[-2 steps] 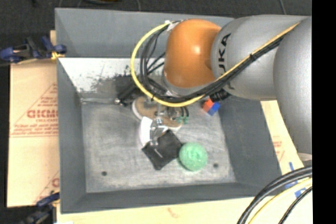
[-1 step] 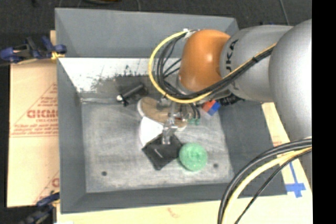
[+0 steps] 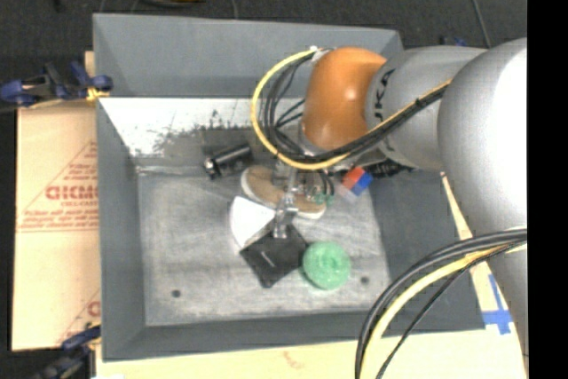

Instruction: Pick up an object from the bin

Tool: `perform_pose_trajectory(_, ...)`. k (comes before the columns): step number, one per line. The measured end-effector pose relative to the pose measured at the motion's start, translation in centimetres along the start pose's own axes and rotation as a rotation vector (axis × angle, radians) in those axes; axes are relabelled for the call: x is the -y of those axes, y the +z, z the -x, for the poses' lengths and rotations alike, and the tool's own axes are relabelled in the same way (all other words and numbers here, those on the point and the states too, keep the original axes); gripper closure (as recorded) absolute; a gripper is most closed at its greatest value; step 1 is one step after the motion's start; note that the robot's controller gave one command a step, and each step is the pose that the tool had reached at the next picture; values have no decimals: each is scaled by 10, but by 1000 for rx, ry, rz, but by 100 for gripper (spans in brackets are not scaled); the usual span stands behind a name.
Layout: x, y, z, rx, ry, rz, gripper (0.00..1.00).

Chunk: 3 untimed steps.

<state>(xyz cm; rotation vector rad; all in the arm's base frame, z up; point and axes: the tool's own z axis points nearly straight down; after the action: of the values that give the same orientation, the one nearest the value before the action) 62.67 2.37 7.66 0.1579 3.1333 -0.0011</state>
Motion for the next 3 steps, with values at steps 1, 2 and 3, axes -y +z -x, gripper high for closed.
perform_pose_trajectory(1, -10, 0, 5, 1, 29, -7, 0)
perform_pose_trajectory(2, 0, -4, 2, 1, 0, 3, 0)
perform_pose_trajectory(3, -9, -5, 9, 5, 29, 2, 100)
